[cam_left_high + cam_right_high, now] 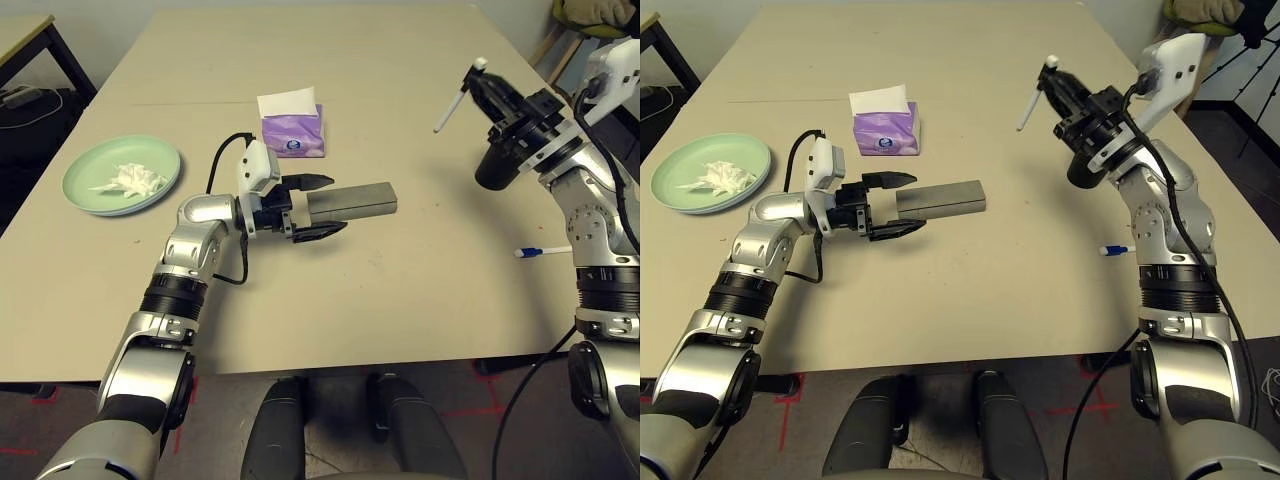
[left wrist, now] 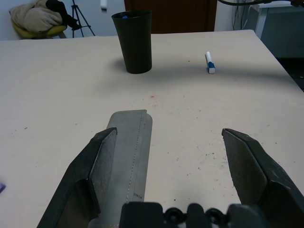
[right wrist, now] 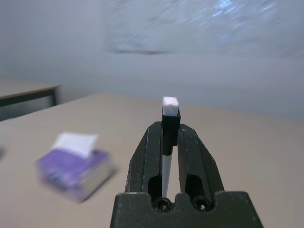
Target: Organize and tidy the items on the table.
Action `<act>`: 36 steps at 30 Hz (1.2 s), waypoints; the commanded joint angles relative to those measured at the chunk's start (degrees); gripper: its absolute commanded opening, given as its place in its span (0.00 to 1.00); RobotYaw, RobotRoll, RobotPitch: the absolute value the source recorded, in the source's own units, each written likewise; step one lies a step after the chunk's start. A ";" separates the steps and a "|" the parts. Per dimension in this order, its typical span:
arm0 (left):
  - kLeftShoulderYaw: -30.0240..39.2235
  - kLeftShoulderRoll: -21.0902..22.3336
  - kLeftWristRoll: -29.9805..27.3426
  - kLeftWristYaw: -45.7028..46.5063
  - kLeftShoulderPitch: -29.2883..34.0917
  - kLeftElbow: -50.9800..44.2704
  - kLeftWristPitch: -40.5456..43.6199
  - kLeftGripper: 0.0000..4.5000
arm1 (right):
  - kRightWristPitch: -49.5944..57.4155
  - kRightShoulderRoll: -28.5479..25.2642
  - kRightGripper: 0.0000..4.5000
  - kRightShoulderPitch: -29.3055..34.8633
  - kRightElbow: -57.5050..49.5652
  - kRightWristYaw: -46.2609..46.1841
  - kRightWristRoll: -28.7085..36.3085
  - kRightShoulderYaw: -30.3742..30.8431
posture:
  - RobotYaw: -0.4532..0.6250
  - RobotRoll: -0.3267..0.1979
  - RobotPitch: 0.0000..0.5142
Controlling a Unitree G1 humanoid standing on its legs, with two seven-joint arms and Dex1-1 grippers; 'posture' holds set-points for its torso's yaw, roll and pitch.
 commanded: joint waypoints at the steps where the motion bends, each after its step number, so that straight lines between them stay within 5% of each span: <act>1: -0.22 0.20 -0.01 -0.42 0.51 -0.89 0.36 1.00 | -2.25 1.33 0.06 -0.03 -0.80 -6.45 -3.45 -2.07 | 0.51 0.62 0.22; 16: -0.45 0.48 0.28 -0.85 0.06 -0.40 0.04 1.00 | 19.36 -0.92 0.06 -7.80 0.16 -23.70 -6.88 -4.40 | 0.51 0.62 0.23; 36: -0.28 1.10 0.42 -1.28 -0.20 -0.04 -0.12 1.00 | 27.83 -1.08 0.06 -6.37 -1.11 -25.15 -9.38 -4.24 | 0.51 0.62 0.23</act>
